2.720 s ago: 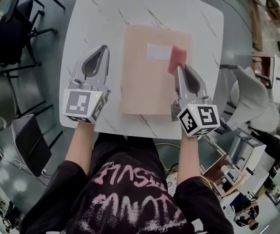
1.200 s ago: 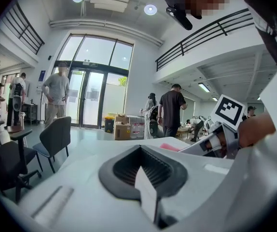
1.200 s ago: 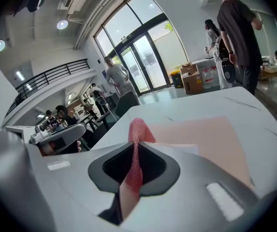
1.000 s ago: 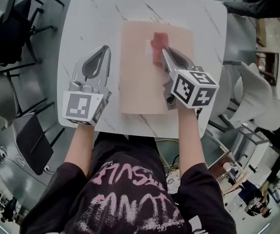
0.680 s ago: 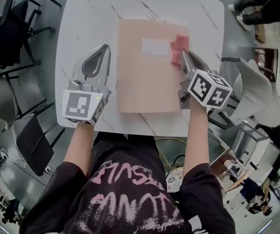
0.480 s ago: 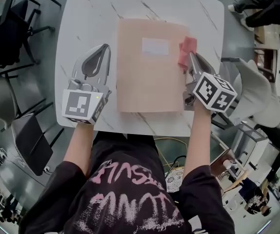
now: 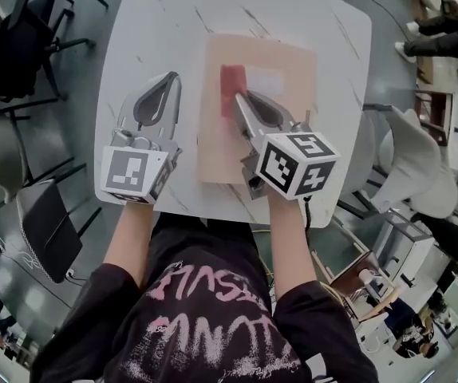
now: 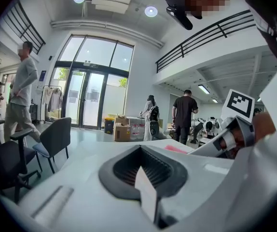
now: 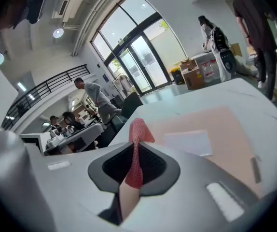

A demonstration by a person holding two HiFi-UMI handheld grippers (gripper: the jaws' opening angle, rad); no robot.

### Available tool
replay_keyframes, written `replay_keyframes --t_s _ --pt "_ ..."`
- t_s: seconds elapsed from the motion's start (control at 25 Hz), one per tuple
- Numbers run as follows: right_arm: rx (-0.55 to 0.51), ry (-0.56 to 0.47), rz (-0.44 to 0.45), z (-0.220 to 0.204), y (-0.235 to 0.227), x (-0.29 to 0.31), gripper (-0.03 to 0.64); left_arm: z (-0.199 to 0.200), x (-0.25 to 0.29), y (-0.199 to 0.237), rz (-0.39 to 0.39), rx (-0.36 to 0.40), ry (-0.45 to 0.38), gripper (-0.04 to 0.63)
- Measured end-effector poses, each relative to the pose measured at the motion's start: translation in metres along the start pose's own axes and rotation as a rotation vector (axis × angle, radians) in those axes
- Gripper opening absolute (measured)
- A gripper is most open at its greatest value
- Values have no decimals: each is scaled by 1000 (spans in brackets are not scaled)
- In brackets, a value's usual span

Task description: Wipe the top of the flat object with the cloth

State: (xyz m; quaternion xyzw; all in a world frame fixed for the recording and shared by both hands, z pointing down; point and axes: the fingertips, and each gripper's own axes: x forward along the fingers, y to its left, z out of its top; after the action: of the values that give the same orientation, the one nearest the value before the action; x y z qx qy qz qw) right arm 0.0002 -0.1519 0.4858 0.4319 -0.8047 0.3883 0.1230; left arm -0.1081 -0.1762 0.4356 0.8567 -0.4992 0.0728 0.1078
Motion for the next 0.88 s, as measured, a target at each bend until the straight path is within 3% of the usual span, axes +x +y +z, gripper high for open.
replay_keyframes --t_s 0.16,0.32,0.88 --pt "7 60 75 -24 32 17 51 -2 -5 7 17 4 -5 1" --pt "-10 104 90 -36 40 24 51 -3 -8 11 33 2 6 1" --pt "28 74 -57 -33 -25 -10 51 -6 8 -15 -32 12 24 1"
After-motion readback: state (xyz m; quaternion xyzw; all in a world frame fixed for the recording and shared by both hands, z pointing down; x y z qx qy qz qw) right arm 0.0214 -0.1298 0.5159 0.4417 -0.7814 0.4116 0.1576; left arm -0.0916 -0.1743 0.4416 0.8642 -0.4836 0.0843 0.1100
